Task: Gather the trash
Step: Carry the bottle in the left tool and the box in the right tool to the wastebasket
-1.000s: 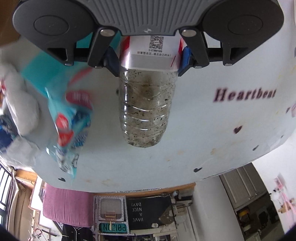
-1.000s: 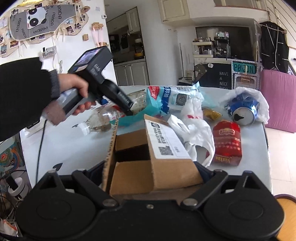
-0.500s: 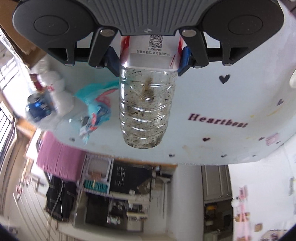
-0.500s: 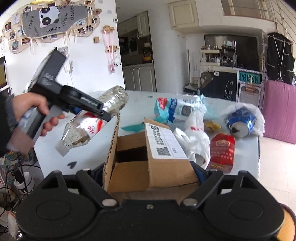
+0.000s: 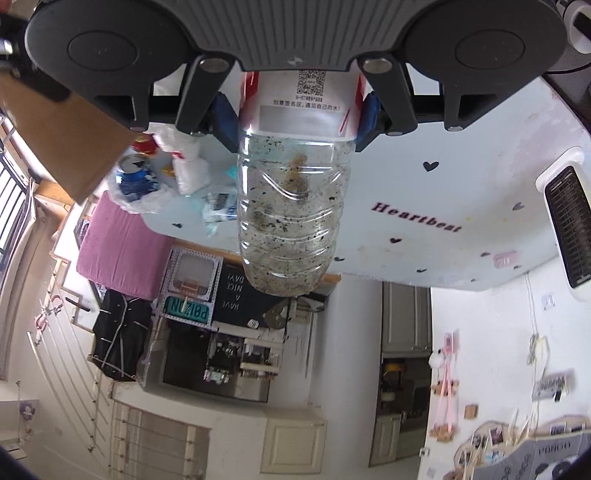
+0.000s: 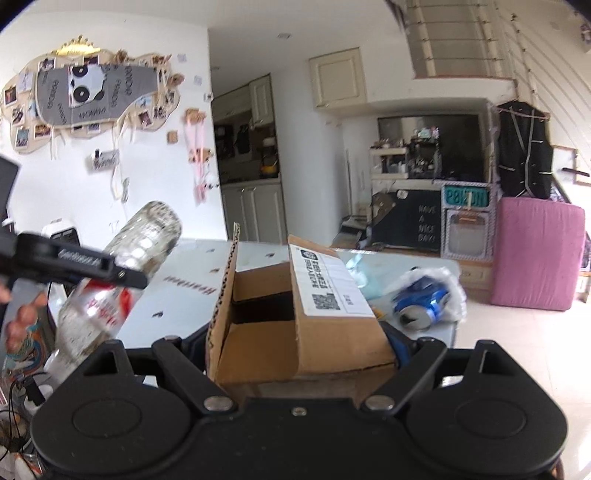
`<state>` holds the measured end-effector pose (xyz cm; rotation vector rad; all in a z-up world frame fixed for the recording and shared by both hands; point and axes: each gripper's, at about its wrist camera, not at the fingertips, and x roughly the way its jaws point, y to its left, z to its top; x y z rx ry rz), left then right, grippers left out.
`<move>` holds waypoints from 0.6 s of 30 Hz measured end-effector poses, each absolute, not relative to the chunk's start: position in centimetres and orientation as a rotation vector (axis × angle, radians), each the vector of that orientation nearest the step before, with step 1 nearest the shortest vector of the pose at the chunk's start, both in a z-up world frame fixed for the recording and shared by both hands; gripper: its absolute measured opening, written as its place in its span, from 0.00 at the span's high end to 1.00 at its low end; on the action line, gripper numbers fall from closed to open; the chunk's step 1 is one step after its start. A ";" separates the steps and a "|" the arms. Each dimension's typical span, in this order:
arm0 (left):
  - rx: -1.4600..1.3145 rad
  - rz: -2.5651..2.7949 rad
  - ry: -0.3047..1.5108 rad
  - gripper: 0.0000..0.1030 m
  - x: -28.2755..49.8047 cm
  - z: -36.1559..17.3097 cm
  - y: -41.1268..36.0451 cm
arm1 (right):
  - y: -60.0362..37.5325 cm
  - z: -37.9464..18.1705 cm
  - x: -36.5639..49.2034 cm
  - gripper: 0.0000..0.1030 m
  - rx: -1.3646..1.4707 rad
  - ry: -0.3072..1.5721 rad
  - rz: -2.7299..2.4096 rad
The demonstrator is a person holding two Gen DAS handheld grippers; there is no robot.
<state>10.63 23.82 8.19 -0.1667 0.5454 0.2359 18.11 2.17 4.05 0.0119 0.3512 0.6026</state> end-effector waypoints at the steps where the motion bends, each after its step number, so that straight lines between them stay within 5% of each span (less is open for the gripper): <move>1: -0.160 0.234 0.539 0.38 10.3 8.4 23.1 | 1.6 4.3 18.1 0.14 0.017 0.346 0.597; 18: -0.114 0.116 0.454 0.38 8.9 8.7 10.6 | -9.6 6.1 17.5 0.14 0.049 0.300 0.453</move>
